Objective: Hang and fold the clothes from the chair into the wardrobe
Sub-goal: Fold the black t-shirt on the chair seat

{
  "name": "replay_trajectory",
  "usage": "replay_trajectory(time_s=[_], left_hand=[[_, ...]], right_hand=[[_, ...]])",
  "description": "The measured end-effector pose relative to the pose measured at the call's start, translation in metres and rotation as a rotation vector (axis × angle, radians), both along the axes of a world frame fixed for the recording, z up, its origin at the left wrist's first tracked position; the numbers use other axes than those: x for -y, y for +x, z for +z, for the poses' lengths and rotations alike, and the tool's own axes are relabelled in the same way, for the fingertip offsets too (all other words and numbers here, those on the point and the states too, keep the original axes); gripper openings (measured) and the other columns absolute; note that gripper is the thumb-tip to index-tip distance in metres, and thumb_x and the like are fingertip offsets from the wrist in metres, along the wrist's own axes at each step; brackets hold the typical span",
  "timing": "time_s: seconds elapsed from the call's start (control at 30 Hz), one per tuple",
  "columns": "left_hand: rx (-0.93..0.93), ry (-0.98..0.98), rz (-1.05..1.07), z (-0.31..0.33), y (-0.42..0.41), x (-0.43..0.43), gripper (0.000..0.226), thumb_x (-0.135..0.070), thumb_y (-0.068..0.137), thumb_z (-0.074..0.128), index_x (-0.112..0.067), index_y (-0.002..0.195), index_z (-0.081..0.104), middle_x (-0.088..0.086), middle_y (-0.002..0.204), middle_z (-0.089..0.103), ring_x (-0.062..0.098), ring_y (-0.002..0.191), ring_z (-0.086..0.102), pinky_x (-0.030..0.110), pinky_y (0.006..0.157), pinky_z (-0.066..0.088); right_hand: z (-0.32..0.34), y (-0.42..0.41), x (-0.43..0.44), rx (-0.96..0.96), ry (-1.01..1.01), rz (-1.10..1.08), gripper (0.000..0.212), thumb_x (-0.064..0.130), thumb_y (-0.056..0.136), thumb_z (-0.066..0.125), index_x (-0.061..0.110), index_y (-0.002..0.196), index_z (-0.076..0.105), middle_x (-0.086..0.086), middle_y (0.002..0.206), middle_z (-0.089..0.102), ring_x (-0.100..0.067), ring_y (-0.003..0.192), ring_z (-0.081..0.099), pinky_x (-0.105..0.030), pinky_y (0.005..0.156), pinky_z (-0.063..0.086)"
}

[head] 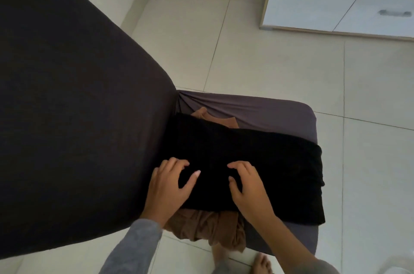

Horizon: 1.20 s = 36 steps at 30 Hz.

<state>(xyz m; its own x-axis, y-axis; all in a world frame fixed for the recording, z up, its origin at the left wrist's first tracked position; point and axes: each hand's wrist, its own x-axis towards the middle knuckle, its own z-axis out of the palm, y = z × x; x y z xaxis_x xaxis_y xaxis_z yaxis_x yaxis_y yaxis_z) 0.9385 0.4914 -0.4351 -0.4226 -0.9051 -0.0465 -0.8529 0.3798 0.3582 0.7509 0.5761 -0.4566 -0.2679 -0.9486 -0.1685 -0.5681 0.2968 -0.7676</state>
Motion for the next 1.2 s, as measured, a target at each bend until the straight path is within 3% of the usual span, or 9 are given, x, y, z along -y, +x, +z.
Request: replay_trajectory(time_s=[0.17, 0.27, 0.37, 0.53, 0.63, 0.77, 0.87, 1.0, 1.2], left_hand=[[-0.091, 0.095, 0.109, -0.002, -0.022, 0.041, 0.039, -0.010, 0.089, 0.053, -0.014, 0.128, 0.052, 0.003, 0.128, 0.049, 0.020, 0.119, 0.046, 0.039, 0.096, 0.046], [0.069, -0.004, -0.306, -0.013, -0.024, 0.058, 0.068, 0.006, 0.077, 0.054, -0.017, 0.140, 0.043, 0.007, 0.151, 0.032, 0.024, 0.141, 0.027, 0.041, 0.111, 0.032], [0.238, -0.038, -0.535, -0.023, -0.033, 0.069, 0.060, -0.013, 0.090, 0.046, -0.021, 0.147, 0.029, 0.006, 0.157, 0.018, 0.023, 0.145, 0.013, 0.045, 0.116, 0.022], [0.359, 0.211, -0.089, -0.029, -0.047, 0.080, 0.063, -0.042, 0.100, 0.026, -0.015, 0.151, 0.001, 0.015, 0.157, -0.009, 0.029, 0.144, -0.014, 0.039, 0.117, -0.005], [0.126, 0.146, 0.017, -0.034, -0.036, 0.068, 0.056, -0.033, 0.101, 0.032, -0.010, 0.150, 0.015, 0.014, 0.158, 0.000, 0.025, 0.146, -0.008, 0.036, 0.118, -0.003], [-0.284, 0.093, -0.151, -0.036, -0.002, 0.032, 0.034, -0.023, 0.096, 0.039, -0.011, 0.120, 0.061, 0.003, 0.136, 0.053, 0.012, 0.138, 0.032, 0.033, 0.119, 0.007], [-0.313, 0.261, -0.229, -0.041, 0.017, 0.009, 0.039, -0.044, 0.094, 0.043, -0.018, 0.109, 0.067, -0.007, 0.126, 0.059, 0.001, 0.134, 0.036, 0.039, 0.119, 0.013], [-0.341, 0.371, -0.280, -0.035, 0.012, 0.009, 0.066, -0.070, 0.085, 0.038, -0.020, 0.121, 0.061, -0.010, 0.140, 0.045, 0.002, 0.143, 0.017, 0.035, 0.119, -0.002], [-0.175, 0.259, -0.350, -0.039, 0.008, 0.015, 0.065, -0.064, 0.072, 0.060, -0.018, 0.117, 0.062, -0.012, 0.135, 0.046, 0.006, 0.141, 0.020, 0.042, 0.118, 0.003]], right_hand=[[-0.010, 0.020, -0.002, -0.135, 0.055, 0.289, 0.050, 0.020, 0.074, 0.053, 0.028, 0.124, 0.053, 0.011, 0.127, 0.048, -0.009, 0.121, 0.039, -0.025, 0.097, 0.033], [-0.025, 0.030, -0.018, -0.143, 0.061, 0.448, 0.074, 0.020, 0.063, 0.053, 0.031, 0.135, 0.044, 0.014, 0.144, 0.036, -0.006, 0.137, 0.020, -0.031, 0.115, 0.015], [-0.032, 0.033, -0.029, -0.044, 0.098, 0.435, 0.079, 0.016, 0.070, 0.050, 0.034, 0.145, 0.028, 0.021, 0.151, 0.014, 0.003, 0.142, -0.002, -0.023, 0.116, -0.006], [-0.037, 0.033, -0.043, 0.194, 0.128, 0.207, 0.057, 0.003, 0.085, 0.051, 0.031, 0.134, 0.043, 0.032, 0.148, 0.015, 0.007, 0.141, 0.012, -0.015, 0.115, 0.013], [-0.041, 0.028, -0.048, 0.222, 0.060, 0.143, 0.026, 0.003, 0.086, 0.059, 0.019, 0.107, 0.062, 0.030, 0.142, 0.031, 0.008, 0.133, 0.031, -0.011, 0.110, 0.025], [-0.034, 0.021, -0.040, 0.265, 0.043, 0.042, 0.019, 0.012, 0.089, 0.061, 0.024, 0.102, 0.067, 0.028, 0.121, 0.057, 0.008, 0.117, 0.050, -0.013, 0.101, 0.039], [-0.024, 0.016, -0.029, 0.362, 0.038, -0.107, 0.019, 0.010, 0.092, 0.056, 0.025, 0.100, 0.066, 0.020, 0.102, 0.065, 0.003, 0.098, 0.061, -0.013, 0.084, 0.047], [-0.023, 0.011, -0.005, 0.466, 0.078, -0.488, 0.015, 0.012, 0.094, 0.053, 0.023, 0.086, 0.059, 0.003, 0.078, 0.064, -0.004, 0.071, 0.060, -0.018, 0.063, 0.047], [-0.022, -0.001, 0.021, 0.399, 0.120, -0.701, 0.009, 0.022, 0.091, 0.060, 0.013, 0.091, 0.061, 0.000, 0.081, 0.064, -0.009, 0.073, 0.061, -0.014, 0.056, 0.047]])
